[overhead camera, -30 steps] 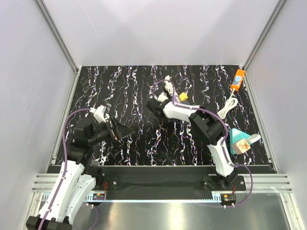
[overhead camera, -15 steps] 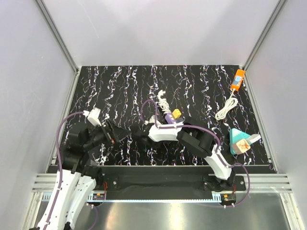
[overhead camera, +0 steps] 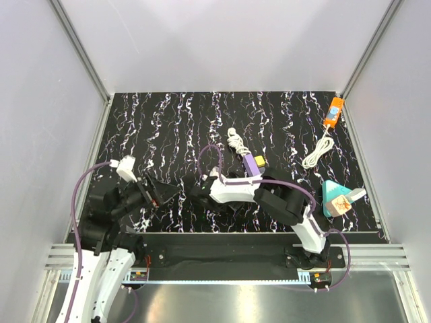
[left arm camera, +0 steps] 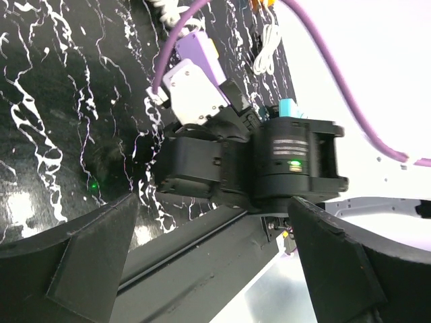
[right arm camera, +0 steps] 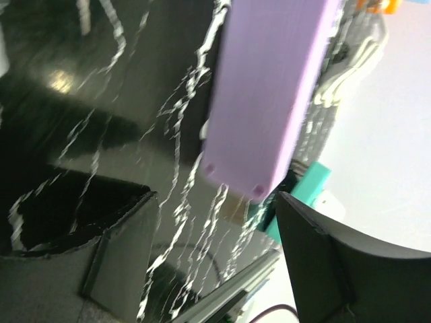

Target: Pull the plug off the socket

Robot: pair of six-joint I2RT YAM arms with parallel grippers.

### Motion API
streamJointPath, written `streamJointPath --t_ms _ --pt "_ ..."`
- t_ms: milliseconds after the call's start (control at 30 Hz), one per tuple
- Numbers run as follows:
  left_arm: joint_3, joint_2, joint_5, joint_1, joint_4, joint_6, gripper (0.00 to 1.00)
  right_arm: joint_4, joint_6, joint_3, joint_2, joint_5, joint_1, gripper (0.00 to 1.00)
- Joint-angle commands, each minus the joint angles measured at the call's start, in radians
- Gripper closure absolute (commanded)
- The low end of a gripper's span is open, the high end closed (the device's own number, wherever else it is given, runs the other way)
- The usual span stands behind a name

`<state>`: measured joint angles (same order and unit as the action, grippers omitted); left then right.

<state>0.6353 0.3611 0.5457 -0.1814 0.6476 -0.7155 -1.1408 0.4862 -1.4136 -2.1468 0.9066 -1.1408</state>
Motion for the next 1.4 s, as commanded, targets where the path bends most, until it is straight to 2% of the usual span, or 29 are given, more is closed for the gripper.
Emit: streamJointPath --t_ms 0,233,300,333,467,533,633,700,733,767,833,867,933,967,1033,1067,1100,1167,1367 --pt "0.041 -0.030 -0.018 0.003 0.026 -0.015 0.01 0.141 0.032 0.022 0.060 -0.162 -0.027 0.21" --pt "0.070 -0.054 -0.043 0.003 0.060 -0.004 0.01 0.197 0.071 0.071 0.235 -0.213 -0.024 0.17" --pt "0.069 -0.027 -0.046 0.003 0.057 -0.005 0.01 0.216 0.078 0.090 0.306 -0.247 -0.014 0.10" --pt "0.067 -0.013 -0.047 0.003 0.054 -0.009 0.02 0.217 0.084 0.097 0.332 -0.259 -0.008 0.09" --pt "0.073 0.079 -0.084 -0.004 0.026 -0.012 0.06 0.257 0.130 0.191 0.508 -0.339 0.067 0.04" --pt "0.073 0.110 -0.128 -0.023 -0.008 -0.022 0.06 0.292 0.141 0.232 0.651 -0.403 0.140 0.02" --pt "0.063 0.177 -0.241 -0.113 -0.060 -0.062 0.06 0.326 0.137 0.321 0.845 -0.455 0.266 0.00" --pt "0.058 0.249 -0.326 -0.252 -0.123 -0.102 0.06 0.352 0.112 0.343 0.957 -0.526 0.358 0.00" --pt "0.067 0.286 -0.431 -0.312 -0.143 -0.113 0.05 0.360 0.076 0.355 0.982 -0.553 0.451 0.00" --pt "0.082 0.376 -0.493 -0.442 -0.160 -0.133 0.05 0.366 0.056 0.360 1.002 -0.602 0.502 0.00" --pt "0.147 0.485 -0.637 -0.554 -0.196 -0.151 0.05 0.385 0.002 0.357 1.018 -0.656 0.628 0.00" --pt "0.171 0.595 -0.662 -0.634 -0.215 -0.166 0.05 0.388 -0.012 0.354 1.012 -0.707 0.665 0.00" --pt "0.260 0.706 -0.745 -0.708 -0.253 -0.182 0.05 0.395 -0.031 0.347 0.986 -0.756 0.746 0.00" --pt "0.295 0.817 -0.772 -0.765 -0.256 -0.185 0.05 0.403 -0.034 0.350 0.979 -0.820 0.819 0.00" --pt "0.418 0.930 -0.852 -0.815 -0.259 -0.187 0.08 0.455 -0.034 0.379 0.982 -0.889 0.906 0.00" --pt "0.497 1.037 -0.880 -0.851 -0.266 -0.187 0.10 0.493 -0.032 0.389 0.987 -0.960 0.982 0.00" --pt "0.498 1.091 -0.880 -0.862 -0.269 -0.188 0.10 0.507 -0.032 0.396 0.986 -0.989 1.016 0.00" --pt "0.607 1.230 -0.900 -0.891 -0.273 -0.203 0.14 0.532 -0.012 0.404 0.967 -1.038 1.076 0.00" --pt "0.814 1.470 -0.940 -0.929 -0.270 -0.243 0.19 0.544 -0.043 0.383 0.895 -1.080 1.092 0.00"
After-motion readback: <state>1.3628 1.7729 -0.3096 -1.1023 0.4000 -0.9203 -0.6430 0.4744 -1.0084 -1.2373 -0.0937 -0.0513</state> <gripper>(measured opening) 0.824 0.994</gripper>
